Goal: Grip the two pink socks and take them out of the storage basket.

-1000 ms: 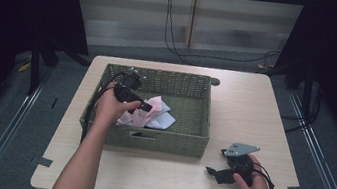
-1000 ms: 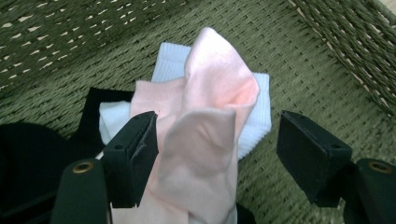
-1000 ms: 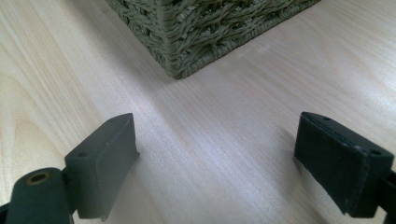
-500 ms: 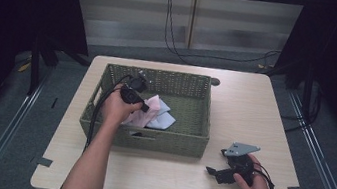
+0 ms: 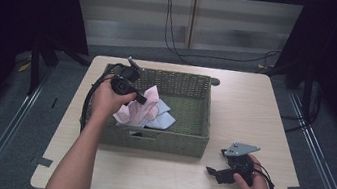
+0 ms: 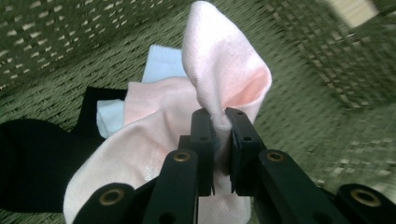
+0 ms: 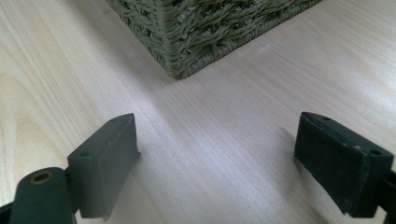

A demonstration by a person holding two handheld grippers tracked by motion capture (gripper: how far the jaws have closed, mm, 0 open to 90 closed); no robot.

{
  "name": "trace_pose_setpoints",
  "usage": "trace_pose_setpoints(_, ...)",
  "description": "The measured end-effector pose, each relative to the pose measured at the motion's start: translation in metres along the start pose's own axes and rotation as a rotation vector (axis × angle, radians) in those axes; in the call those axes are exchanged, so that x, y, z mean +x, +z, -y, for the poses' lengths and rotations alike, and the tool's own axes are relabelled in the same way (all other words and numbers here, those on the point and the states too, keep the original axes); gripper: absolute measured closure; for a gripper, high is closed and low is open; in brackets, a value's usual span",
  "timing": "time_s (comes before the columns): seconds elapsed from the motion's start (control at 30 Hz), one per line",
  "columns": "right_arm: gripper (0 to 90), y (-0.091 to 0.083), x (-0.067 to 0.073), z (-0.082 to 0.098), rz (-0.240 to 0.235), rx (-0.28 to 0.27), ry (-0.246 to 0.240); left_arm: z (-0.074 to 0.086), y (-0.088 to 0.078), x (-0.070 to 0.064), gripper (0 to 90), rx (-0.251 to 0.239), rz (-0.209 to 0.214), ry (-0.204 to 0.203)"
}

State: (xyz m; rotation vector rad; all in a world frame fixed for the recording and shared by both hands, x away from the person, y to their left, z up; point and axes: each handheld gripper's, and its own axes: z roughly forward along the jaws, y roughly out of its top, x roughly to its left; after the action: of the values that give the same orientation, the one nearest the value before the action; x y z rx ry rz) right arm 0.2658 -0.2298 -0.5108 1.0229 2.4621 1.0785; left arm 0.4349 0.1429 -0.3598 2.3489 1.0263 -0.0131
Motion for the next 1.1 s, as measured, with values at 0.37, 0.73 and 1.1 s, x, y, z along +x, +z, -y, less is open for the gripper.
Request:
trace_pose_setpoints(0.37,12.8,0.000,0.000,0.000,0.001,-0.002,-0.003,0.000,-0.028,-0.011,82.3,-0.009,0.039,-0.002)
trace_pose_setpoints(0.73,12.7,0.000,0.000,0.000,0.001,-0.002,-0.003,0.004,-0.053,-0.023,82.2,0.003,0.067,0.037)
trace_pose_setpoints(1.1,12.8,0.000,0.000,0.000,0.001,-0.002,-0.005,0.025,-0.066,-0.035,82.1,-0.021,0.081,0.069)
